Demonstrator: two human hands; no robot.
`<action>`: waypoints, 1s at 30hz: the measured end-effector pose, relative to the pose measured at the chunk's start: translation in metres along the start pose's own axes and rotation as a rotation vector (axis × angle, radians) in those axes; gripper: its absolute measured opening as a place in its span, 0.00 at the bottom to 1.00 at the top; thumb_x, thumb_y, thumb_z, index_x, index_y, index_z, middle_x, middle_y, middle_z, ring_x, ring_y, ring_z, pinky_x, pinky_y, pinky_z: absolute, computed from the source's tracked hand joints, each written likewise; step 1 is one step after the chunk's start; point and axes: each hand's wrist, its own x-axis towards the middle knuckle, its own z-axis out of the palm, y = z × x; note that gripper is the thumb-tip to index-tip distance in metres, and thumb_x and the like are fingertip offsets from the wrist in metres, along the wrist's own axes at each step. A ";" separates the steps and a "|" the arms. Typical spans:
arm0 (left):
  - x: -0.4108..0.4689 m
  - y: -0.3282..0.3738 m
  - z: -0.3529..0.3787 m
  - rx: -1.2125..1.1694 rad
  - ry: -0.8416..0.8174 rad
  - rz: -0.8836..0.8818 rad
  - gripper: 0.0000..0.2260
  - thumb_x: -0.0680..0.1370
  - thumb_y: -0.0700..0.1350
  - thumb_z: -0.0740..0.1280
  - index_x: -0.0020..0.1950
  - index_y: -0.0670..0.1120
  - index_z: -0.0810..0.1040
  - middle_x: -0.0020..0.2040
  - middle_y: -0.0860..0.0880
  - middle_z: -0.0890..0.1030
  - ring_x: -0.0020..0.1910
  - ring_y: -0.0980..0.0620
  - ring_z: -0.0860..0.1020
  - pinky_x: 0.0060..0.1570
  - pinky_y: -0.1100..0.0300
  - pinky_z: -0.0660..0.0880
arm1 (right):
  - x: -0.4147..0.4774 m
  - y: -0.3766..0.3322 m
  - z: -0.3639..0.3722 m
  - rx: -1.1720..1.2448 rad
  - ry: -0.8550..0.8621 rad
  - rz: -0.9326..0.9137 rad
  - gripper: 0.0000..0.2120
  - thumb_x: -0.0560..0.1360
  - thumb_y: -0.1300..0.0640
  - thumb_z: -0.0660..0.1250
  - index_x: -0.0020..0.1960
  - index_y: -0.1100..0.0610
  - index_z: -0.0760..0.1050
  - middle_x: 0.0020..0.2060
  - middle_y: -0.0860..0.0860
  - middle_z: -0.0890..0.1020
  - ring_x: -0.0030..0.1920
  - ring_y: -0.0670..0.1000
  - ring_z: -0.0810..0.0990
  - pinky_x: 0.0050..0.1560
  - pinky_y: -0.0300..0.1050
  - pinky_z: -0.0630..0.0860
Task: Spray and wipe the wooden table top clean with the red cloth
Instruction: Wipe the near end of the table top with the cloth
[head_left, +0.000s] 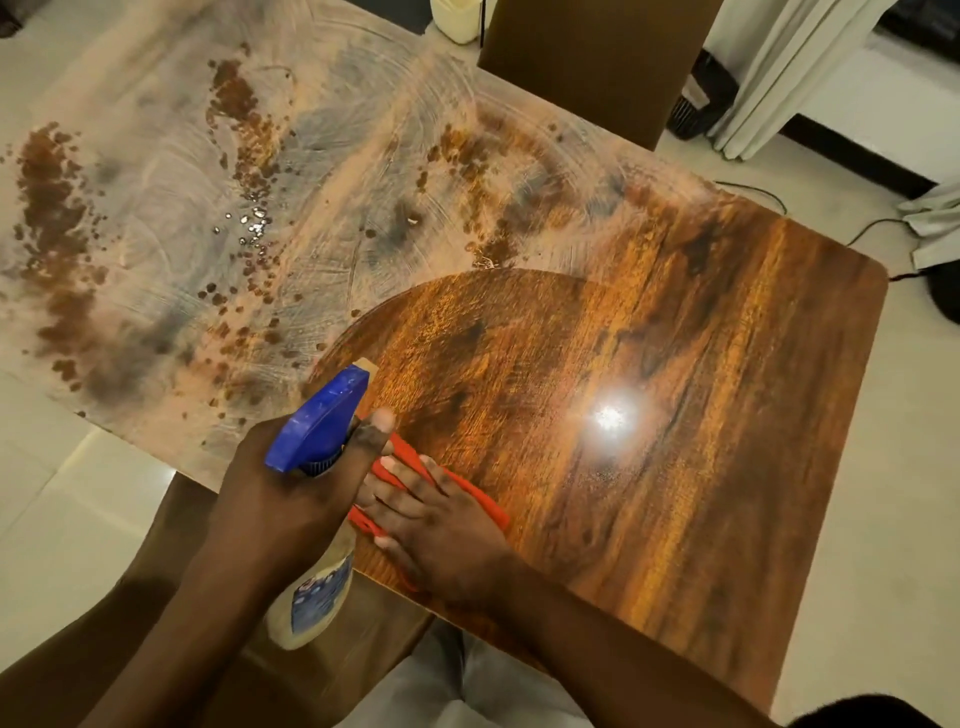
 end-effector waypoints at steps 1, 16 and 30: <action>0.002 0.003 0.004 0.000 -0.015 0.000 0.26 0.74 0.71 0.73 0.45 0.46 0.87 0.33 0.41 0.86 0.33 0.42 0.87 0.40 0.42 0.81 | -0.021 0.009 0.001 0.005 0.005 0.043 0.29 0.90 0.42 0.51 0.89 0.46 0.48 0.88 0.47 0.50 0.88 0.50 0.39 0.86 0.59 0.41; 0.015 0.003 0.020 0.065 -0.097 -0.039 0.30 0.69 0.73 0.66 0.49 0.48 0.88 0.33 0.44 0.88 0.32 0.57 0.88 0.39 0.62 0.75 | -0.089 0.247 -0.106 0.181 0.382 1.183 0.33 0.88 0.38 0.44 0.89 0.50 0.47 0.88 0.50 0.44 0.87 0.57 0.38 0.85 0.62 0.39; 0.000 0.004 0.006 0.048 -0.010 -0.084 0.21 0.70 0.67 0.71 0.48 0.50 0.86 0.34 0.45 0.89 0.31 0.53 0.87 0.43 0.49 0.83 | 0.085 0.035 -0.037 0.049 0.001 0.174 0.34 0.87 0.39 0.52 0.89 0.49 0.50 0.88 0.50 0.46 0.87 0.55 0.34 0.85 0.67 0.40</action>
